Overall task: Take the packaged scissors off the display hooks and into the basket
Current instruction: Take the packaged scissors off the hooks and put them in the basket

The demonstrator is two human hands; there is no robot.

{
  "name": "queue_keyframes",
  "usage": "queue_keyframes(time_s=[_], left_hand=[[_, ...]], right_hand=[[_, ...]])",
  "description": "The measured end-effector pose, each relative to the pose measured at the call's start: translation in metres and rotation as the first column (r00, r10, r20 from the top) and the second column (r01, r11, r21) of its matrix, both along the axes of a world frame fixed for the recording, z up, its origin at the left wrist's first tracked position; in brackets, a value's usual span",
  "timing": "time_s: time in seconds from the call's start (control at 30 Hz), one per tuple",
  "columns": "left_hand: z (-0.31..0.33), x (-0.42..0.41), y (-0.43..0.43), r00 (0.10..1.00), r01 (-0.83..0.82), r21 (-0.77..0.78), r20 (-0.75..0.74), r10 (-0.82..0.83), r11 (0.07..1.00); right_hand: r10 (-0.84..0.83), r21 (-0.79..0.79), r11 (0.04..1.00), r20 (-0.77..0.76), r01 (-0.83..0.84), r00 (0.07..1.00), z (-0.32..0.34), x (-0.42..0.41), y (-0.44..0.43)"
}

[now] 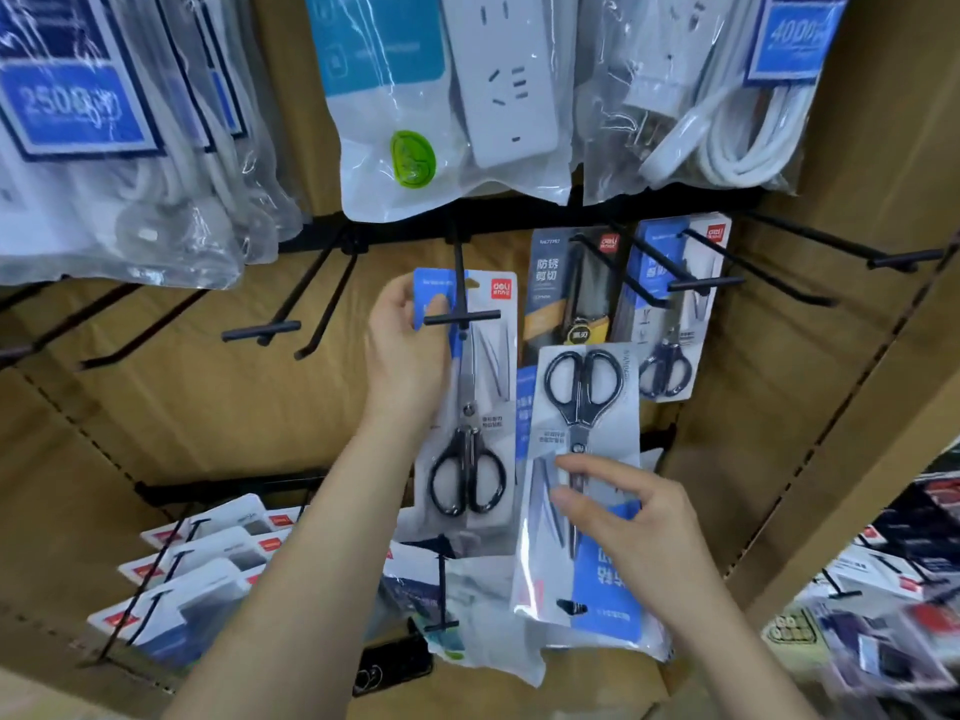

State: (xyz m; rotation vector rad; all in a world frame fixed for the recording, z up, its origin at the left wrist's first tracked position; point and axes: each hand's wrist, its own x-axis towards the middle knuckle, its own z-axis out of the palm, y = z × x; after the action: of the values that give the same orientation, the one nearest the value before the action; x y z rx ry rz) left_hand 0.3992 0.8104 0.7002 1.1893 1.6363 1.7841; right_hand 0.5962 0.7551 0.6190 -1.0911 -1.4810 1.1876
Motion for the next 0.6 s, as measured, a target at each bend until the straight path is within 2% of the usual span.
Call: queue_keyframes(time_s=[0.1, 0.17, 0.27, 0.37, 0.5, 0.6], left_hand=[[0.0, -0.007, 0.023, 0.998, 0.005, -0.011, 0.068, -0.005, 1.0], [-0.005, -0.015, 0.037, 0.996, 0.017, -0.077, 0.089, -0.01, 0.997], [-0.021, -0.021, 0.041, 0.999, 0.04, -0.072, 0.02, -0.038, 0.997], [-0.044, -0.025, 0.031, 0.998, -0.03, -0.014, -0.057, 0.029, 0.999], [-0.041, -0.029, 0.04, 0.984, 0.073, 0.064, -0.168, -0.061, 0.995], [-0.054, -0.053, 0.078, 0.934, 0.111, 0.01, -0.343, -0.101, 0.994]], right_hand=[[-0.07, 0.031, 0.997, 0.031, 0.069, 0.997, -0.004, -0.005, 0.008], [-0.079, 0.042, 0.996, 0.032, 0.078, 0.996, -0.003, -0.005, 0.01], [-0.065, 0.062, 0.996, 0.022, 0.064, 0.998, -0.002, -0.002, 0.01], [-0.034, 0.054, 0.998, -0.043, 0.036, 0.999, -0.002, -0.003, 0.01], [-0.015, 0.027, 0.999, -0.124, 0.018, 0.992, -0.003, -0.004, 0.01], [-0.014, -0.033, 0.999, -0.167, 0.009, 0.986, -0.001, -0.003, 0.01]])
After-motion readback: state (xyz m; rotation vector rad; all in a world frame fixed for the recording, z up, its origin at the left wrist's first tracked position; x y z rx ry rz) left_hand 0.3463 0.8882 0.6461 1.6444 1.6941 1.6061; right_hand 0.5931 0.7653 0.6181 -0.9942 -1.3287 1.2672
